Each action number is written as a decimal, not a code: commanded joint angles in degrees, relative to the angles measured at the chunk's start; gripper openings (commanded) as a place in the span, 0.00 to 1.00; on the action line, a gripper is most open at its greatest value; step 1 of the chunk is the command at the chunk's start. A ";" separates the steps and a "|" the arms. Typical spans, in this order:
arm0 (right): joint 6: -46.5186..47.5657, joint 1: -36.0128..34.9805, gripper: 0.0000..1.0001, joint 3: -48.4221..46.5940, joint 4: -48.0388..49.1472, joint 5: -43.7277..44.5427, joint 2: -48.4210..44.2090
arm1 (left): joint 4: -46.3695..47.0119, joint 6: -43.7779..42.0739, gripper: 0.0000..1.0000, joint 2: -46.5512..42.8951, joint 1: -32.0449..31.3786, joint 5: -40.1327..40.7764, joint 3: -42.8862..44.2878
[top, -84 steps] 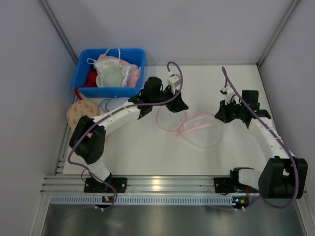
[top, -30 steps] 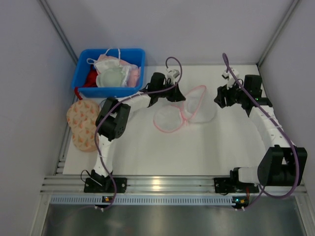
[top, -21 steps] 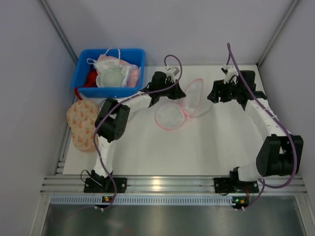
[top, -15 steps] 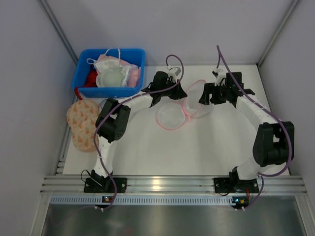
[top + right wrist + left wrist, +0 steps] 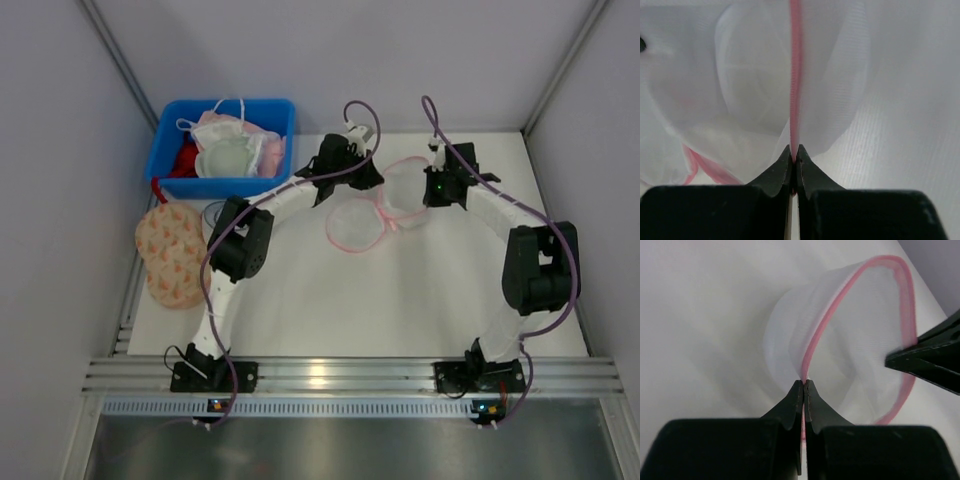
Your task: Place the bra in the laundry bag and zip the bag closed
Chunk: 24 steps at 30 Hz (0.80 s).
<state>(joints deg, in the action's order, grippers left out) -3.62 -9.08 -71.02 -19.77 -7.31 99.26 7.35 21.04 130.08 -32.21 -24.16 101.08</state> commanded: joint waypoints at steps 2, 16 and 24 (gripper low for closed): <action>0.45 4.15 0.00 0.53 0.70 6.86 -4.07 | -2.43 -3.63 0.00 6.48 1.97 3.16 10.00; -0.52 6.62 0.42 0.45 -3.16 3.62 -3.46 | -3.66 -7.75 0.63 5.72 2.41 -0.18 17.32; 2.56 7.23 0.92 -3.94 -4.75 -0.07 -9.16 | -8.76 -4.53 0.98 -9.40 8.81 -0.70 16.52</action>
<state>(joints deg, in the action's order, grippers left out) -3.09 -2.59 -70.19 -24.18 -5.30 96.31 -2.76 14.04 132.57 -28.47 -23.38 116.53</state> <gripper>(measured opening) 0.882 0.982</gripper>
